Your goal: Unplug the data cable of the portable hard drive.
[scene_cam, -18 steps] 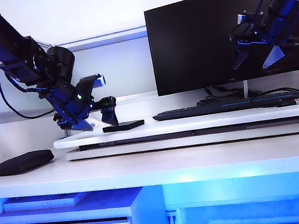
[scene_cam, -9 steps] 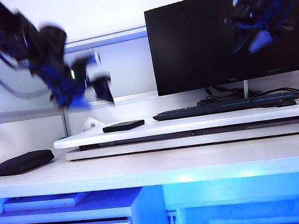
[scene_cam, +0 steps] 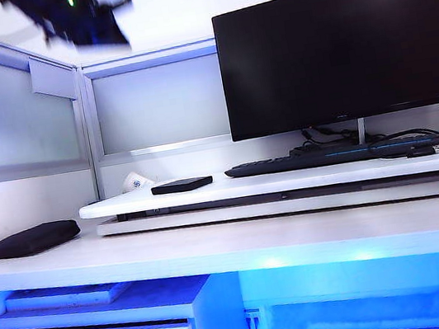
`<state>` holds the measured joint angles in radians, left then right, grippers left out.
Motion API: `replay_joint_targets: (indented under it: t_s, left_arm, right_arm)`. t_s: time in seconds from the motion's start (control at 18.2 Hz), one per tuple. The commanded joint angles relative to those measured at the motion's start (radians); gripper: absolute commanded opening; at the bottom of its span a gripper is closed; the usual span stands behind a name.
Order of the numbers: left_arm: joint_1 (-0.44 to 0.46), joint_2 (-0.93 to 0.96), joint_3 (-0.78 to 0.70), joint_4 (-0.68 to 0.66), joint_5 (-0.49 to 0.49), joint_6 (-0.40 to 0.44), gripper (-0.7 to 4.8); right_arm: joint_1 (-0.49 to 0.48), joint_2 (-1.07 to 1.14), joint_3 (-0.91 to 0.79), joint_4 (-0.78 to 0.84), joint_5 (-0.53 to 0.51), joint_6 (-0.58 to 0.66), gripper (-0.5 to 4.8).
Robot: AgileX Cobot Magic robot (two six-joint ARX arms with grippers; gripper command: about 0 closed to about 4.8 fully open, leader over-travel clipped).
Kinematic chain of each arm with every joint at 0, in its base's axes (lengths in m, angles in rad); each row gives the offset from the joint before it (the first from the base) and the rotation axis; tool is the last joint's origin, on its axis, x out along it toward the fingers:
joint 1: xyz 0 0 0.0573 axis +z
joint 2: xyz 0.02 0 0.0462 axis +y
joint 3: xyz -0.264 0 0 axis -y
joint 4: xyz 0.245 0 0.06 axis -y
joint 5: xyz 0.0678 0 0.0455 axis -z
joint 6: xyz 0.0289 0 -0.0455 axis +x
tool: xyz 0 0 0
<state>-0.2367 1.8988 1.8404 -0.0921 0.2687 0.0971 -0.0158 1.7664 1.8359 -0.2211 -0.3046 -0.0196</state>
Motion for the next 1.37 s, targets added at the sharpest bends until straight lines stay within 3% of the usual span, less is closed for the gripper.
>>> replay_joint_targets:
  t_s: [0.05,0.16,0.38,0.71,0.93,1.37]
  left_arm:
    - [0.0,-0.091,0.002,0.008,-0.001,-0.008,-0.06]
    - [0.0,-0.188,0.0,-0.007,0.006,-0.054,-0.06]
    - [0.001,-0.316,-0.019,-0.056,0.009,-0.055,-0.06]
    - [0.005,-0.552,-0.207,-0.095,0.023,-0.053,-0.06]
    - [0.009,-0.75,-0.427,-0.026,0.004,-0.086,-0.06]
    - [0.027,-0.993,-0.72,-0.064,-0.053,-0.098,-0.06]
  right_arm:
    - [-0.002,-0.074,0.003,0.016,0.014,-0.003,-0.09]
    - [-0.002,-0.146,0.003,0.014,0.014,0.0,-0.09]
    - [-0.002,-0.269,0.002,-0.027,0.014,0.002,-0.09]
    - [-0.003,-0.426,-0.012,-0.117,-0.004,0.024,-0.08]
    - [-0.003,-0.564,-0.171,-0.084,-0.004,0.047,-0.08]
    - [-0.003,-0.898,-0.641,-0.037,0.072,0.065,-0.08]
